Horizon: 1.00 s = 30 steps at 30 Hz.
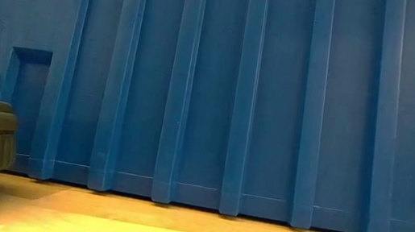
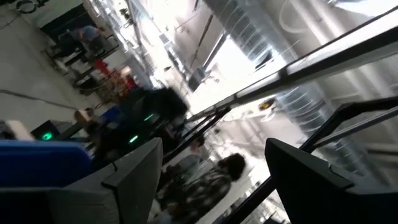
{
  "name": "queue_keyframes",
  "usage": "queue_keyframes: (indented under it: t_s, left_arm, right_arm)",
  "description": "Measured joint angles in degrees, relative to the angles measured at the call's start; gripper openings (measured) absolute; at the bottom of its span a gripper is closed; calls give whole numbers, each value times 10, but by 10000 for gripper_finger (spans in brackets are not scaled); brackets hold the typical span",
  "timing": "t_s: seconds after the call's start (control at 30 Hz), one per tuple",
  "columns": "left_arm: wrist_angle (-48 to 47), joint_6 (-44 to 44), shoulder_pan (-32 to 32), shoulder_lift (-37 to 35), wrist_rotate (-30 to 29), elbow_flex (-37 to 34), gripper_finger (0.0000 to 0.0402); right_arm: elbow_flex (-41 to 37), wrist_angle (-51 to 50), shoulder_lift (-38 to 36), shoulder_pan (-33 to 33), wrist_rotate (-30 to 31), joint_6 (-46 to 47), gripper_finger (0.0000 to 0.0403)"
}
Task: Pick and place slides into bin
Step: Put the gray slide into the blue organizer bin
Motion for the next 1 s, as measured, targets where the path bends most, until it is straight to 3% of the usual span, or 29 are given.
queue_keyframes:
  t_s: [0.13, 0.27, 0.4, 0.53, 0.7, 1.0]
  left_arm:
    - [-62, -25, 0, 2, 4, 0, 277]
    - [-80, -54, 0, 23, 4, 6, 285]
    - [-182, -44, 1, 67, 17, 64, 292]
    - [-267, -17, 23, 136, 51, 141, 292]
    - [-374, 6, 56, 240, 133, 238, 292]
    - [-395, 17, 91, 401, 224, 325, 292]
  right_arm:
    - [77, 49, 0, 10, 5, 17, 132]
    - [144, 76, 0, 27, 62, 23, 157]
    - [185, 80, 0, 45, 77, 30, 186]
    - [193, 83, 0, 66, 33, 26, 221]
    - [189, 49, 0, 105, 50, 12, 255]
    - [190, 11, -23, 205, 78, 6, 262]
